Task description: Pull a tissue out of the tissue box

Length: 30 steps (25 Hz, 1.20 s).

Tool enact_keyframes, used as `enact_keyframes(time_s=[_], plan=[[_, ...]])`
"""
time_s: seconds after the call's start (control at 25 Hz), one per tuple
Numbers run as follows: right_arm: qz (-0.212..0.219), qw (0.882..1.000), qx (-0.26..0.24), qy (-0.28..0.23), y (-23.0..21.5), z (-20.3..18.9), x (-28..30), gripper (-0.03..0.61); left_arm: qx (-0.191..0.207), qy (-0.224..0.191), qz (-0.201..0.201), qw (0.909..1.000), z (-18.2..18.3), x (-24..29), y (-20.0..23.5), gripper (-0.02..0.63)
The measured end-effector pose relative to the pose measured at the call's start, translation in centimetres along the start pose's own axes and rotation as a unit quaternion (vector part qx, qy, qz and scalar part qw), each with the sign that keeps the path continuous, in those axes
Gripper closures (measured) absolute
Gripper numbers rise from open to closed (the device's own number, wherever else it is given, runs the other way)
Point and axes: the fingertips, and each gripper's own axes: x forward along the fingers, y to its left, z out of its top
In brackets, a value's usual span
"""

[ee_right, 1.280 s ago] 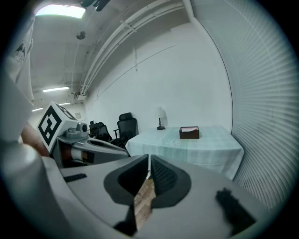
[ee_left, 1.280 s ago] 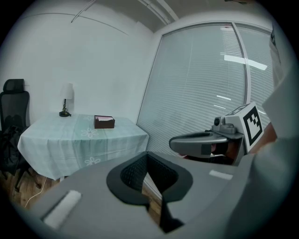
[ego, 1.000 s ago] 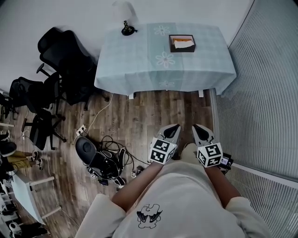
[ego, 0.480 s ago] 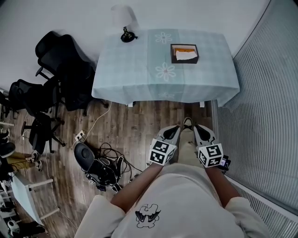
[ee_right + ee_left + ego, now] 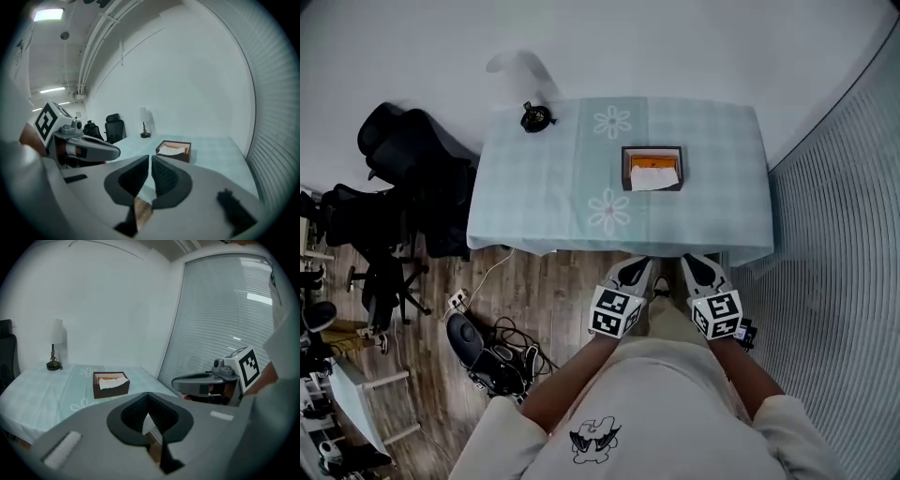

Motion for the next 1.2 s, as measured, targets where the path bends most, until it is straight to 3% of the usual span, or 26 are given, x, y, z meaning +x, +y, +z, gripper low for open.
enact_keyframes(time_s=[0.16, 0.32, 0.8, 1.2], plan=[[0.036, 0.999, -0.033, 0.018, -3.3, 2.1, 3.0, 0.563, -0.013, -0.001, 0.011, 0.9998, 3.6, 4.2, 1.9, 0.612], [0.037, 0.999, -0.022, 0.019, -4.9, 3.3, 5.1, 0.563, -0.017, 0.002, 0.019, 0.9997, 5.3, 6.1, 3.8, 0.612], [0.023, 0.999, -0.005, 0.031, -4.9, 4.7, 9.5, 0.563, -0.027, 0.031, 0.023, 0.9989, 5.8, 7.3, 8.9, 0.612], [0.033, 0.996, -0.013, 0.078, -6.3, 3.1, 14.6, 0.563, -0.042, 0.050, 0.034, 0.9973, 4.2, 11.3, 13.3, 0.612]])
